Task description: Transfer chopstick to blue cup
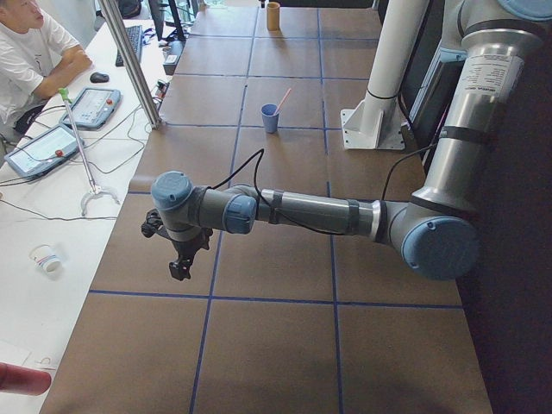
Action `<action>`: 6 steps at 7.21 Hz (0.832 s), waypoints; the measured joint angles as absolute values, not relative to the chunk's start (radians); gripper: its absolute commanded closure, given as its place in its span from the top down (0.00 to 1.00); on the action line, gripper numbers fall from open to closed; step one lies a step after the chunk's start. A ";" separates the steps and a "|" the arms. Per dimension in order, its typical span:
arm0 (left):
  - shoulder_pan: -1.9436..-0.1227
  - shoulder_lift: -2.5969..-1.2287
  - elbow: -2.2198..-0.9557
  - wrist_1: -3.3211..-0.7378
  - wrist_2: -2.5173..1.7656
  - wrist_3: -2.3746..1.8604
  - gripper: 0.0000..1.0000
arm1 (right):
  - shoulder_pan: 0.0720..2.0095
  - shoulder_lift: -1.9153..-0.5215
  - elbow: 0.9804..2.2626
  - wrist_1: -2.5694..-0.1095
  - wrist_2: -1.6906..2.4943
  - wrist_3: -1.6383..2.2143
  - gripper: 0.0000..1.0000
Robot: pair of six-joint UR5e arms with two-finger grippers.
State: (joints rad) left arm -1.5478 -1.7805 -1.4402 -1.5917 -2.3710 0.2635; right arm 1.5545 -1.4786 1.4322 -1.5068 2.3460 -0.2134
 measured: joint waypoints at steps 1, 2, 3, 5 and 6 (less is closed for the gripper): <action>-1.564 -1.754 -1.439 -1.570 -2.385 0.286 1.00 | 1.558 -1.491 1.420 -1.508 2.345 -0.237 1.00; -1.567 -1.741 -1.442 -1.549 -2.375 0.290 1.00 | 1.558 -1.502 1.415 -1.503 2.345 -0.244 1.00; -1.565 -1.743 -1.454 -1.499 -2.356 0.290 1.00 | 1.558 -1.509 1.414 -1.499 2.344 -0.246 1.00; -1.560 -1.740 -1.547 -1.329 -2.275 0.291 1.00 | 1.559 -1.521 1.423 -1.494 2.348 -0.246 1.00; -1.558 -1.707 -1.594 -1.306 -2.238 0.292 1.00 | 1.558 -1.528 1.430 -1.492 2.350 -0.244 1.00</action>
State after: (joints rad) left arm -1.5583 -1.7070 -1.5943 -1.3063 -2.2376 0.2922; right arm 1.5582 -1.5276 1.4296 -1.4921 2.3504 -0.2443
